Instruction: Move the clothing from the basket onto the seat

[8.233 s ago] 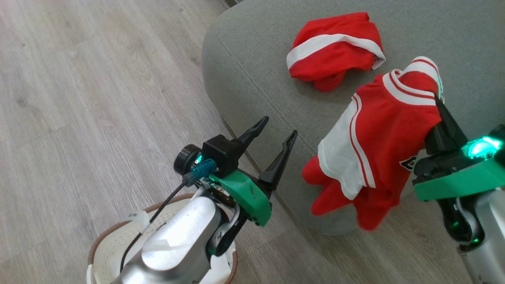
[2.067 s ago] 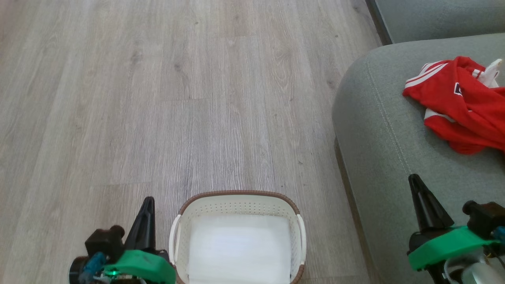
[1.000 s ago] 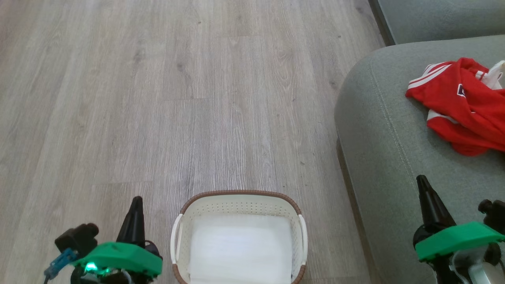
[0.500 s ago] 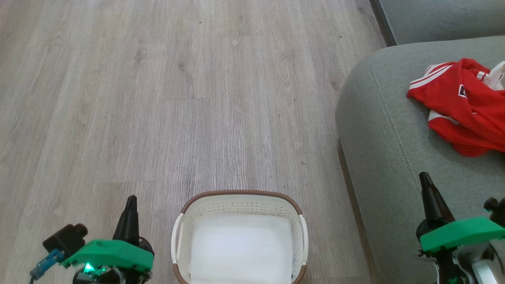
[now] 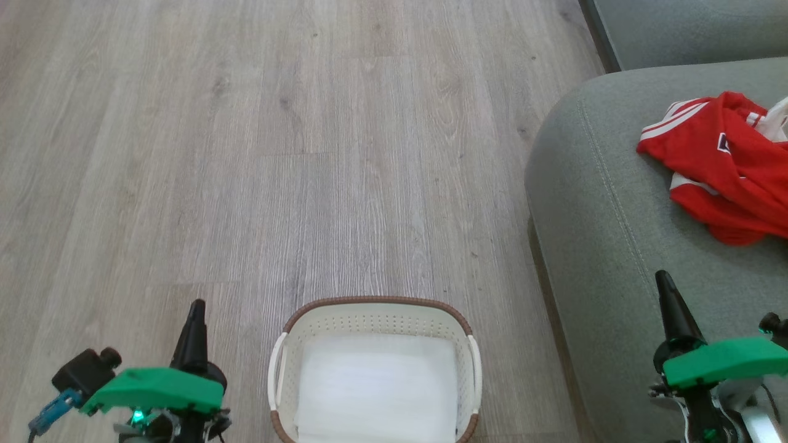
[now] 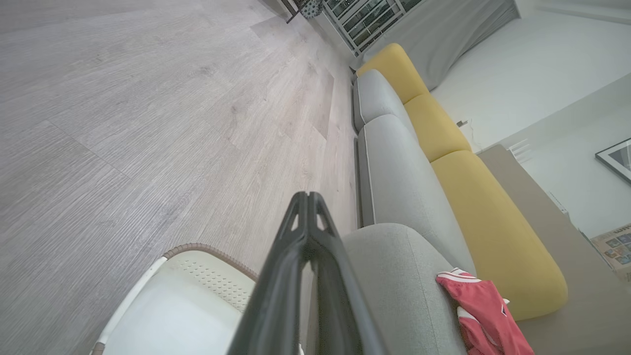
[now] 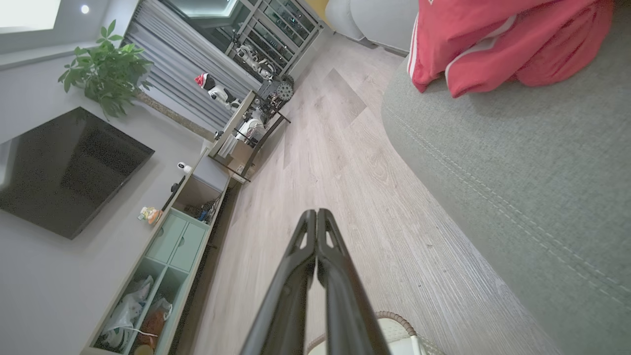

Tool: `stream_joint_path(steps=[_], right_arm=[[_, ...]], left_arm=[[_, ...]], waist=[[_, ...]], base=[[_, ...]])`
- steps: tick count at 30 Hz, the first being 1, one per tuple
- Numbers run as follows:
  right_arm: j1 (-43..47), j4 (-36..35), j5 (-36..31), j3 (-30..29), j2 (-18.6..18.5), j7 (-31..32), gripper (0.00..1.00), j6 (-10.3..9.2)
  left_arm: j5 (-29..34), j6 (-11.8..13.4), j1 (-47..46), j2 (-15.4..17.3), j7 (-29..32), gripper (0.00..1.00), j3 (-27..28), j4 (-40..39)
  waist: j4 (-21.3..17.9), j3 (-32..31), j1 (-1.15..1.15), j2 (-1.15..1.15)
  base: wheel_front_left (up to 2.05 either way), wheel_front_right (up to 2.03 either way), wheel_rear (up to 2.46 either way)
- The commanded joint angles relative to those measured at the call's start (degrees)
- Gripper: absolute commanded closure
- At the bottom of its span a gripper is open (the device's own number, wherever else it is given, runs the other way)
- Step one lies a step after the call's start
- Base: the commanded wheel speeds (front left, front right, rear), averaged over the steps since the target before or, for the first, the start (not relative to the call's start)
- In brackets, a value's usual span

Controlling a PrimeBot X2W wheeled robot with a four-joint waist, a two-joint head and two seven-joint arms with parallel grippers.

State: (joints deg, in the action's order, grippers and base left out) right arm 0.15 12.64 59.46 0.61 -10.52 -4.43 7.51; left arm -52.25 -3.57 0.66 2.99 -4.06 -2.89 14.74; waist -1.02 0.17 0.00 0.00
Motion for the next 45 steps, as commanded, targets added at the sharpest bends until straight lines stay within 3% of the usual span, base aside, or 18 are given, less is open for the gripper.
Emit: stream_joint_path(steps=[1,45], right_arm=[[-3.2,-1.6,1.6,-0.2,0.0,0.3,1.00,-0.01],[-5.5,0.6,25.1,-4.9,5.4,7.9,1.00,-0.02]], left_arm=[[-1.8,-0.3,-3.4,0.1,0.4,1.00,1.8,-1.7],[-30.3,-3.0,-6.0,0.0,7.9,1.00,7.4,-0.9]], waist=[[0.0,0.0,0.00,0.00],[0.8,0.0,0.00,0.00]], base=[[0.00,0.00,0.00],[0.00,0.00,0.00]])
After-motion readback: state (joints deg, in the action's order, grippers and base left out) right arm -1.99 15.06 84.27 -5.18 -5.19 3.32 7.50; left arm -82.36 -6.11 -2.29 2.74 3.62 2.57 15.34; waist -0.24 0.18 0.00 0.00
